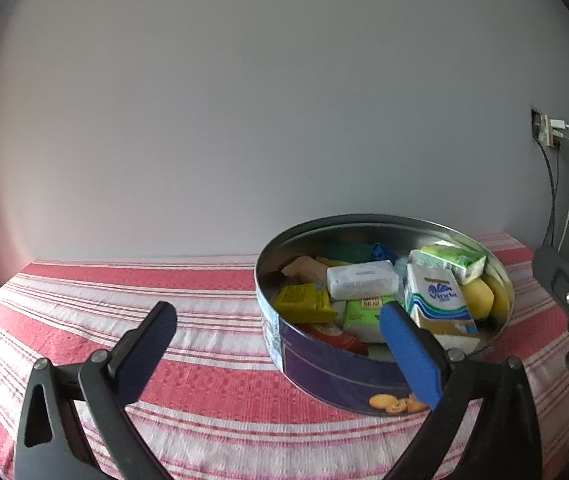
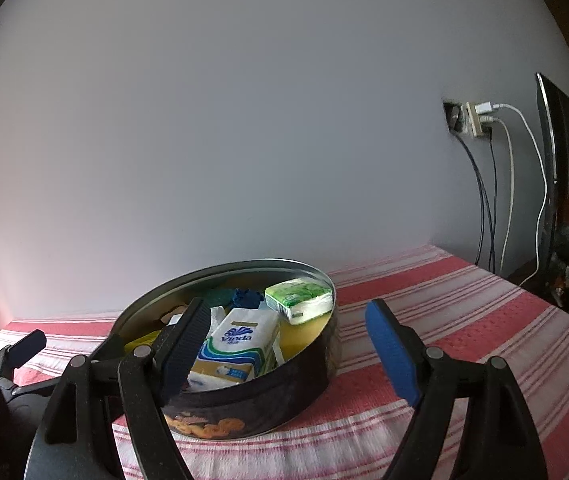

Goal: Organize objects

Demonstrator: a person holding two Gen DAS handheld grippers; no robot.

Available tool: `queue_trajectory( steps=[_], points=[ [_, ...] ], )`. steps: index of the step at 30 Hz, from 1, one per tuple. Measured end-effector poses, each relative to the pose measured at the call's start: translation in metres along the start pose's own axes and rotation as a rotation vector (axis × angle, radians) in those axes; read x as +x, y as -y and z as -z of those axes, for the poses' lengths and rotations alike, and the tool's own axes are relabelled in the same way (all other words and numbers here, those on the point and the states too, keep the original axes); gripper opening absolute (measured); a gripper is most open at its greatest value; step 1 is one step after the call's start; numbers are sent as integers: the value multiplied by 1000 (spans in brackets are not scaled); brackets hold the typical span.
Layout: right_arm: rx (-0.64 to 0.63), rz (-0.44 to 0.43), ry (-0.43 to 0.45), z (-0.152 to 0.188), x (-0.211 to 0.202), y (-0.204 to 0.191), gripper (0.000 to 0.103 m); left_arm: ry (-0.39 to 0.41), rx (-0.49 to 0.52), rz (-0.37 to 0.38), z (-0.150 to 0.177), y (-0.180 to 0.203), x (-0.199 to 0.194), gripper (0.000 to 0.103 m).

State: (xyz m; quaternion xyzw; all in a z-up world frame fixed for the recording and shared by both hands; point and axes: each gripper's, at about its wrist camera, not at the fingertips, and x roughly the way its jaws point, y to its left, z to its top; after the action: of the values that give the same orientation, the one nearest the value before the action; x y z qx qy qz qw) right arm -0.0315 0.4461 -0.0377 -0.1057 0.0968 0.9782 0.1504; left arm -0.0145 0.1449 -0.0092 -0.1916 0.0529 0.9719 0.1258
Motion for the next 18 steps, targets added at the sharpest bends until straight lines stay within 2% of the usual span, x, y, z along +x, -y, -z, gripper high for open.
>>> queue_trajectory(
  steps=[4, 8, 13, 18],
  points=[
    [-68, 2, 34, 1, -7, -13, 82, 19, 16, 2, -1, 2, -8, 103],
    [-107, -8, 41, 1, -8, -22, 82, 3, 26, 9, -1, 5, -6, 103],
    [-81, -10, 41, 0, -9, -18, 82, -20, 3, 20, -3, 3, -5, 103],
    [-49, -5, 49, -2, -11, -13, 82, -2, 1, 21, -4, 1, -11, 103]
  ],
)
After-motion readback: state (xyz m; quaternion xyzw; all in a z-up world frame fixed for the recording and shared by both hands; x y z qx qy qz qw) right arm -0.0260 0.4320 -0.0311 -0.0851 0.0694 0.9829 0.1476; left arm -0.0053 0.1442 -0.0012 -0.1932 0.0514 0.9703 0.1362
